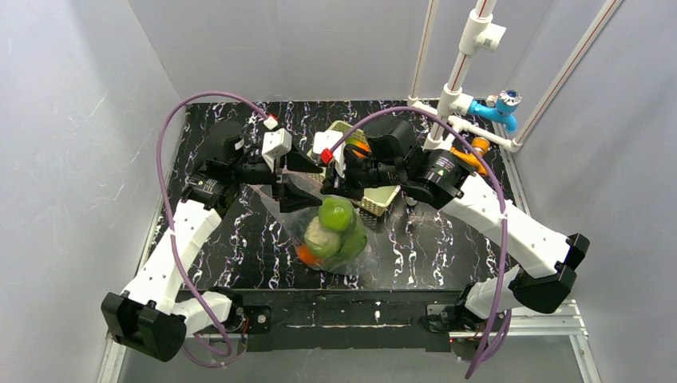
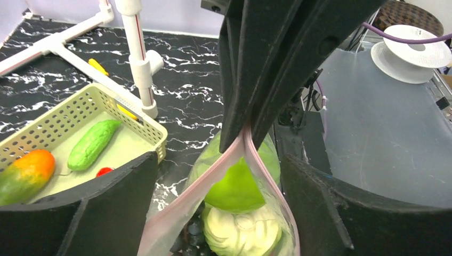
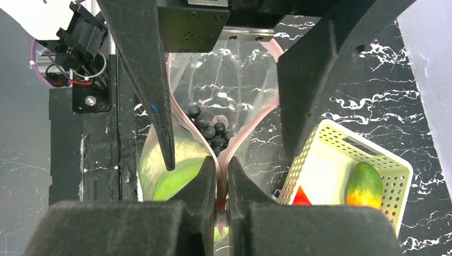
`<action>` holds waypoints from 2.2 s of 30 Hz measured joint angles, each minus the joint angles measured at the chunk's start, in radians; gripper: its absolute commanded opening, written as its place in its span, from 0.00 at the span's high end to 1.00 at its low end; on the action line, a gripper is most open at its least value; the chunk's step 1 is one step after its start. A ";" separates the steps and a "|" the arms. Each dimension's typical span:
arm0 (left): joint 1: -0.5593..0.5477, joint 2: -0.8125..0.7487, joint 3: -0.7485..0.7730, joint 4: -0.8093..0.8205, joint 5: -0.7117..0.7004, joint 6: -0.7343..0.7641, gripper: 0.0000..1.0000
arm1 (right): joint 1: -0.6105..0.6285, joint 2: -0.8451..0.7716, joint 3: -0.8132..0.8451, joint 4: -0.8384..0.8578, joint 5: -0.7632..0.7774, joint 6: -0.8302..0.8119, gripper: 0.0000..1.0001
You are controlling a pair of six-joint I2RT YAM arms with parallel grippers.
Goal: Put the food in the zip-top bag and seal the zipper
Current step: Zip the zipper food storage bag at the center of the board.
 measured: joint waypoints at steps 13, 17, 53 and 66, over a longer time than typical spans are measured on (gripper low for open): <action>-0.012 -0.092 -0.011 -0.145 -0.086 0.062 1.00 | 0.000 -0.051 -0.048 -0.012 0.037 0.027 0.57; -0.024 -0.127 -0.041 -0.141 -0.141 0.011 1.00 | 0.000 -0.114 -0.149 0.054 0.049 0.085 0.12; -0.028 -0.264 -0.225 0.116 -0.267 -0.418 1.00 | -0.241 -0.294 -0.666 0.802 -0.428 0.614 0.78; -0.119 -0.230 -0.093 0.076 -0.287 -0.471 0.33 | -0.254 -0.241 -0.664 0.870 -0.482 0.695 0.99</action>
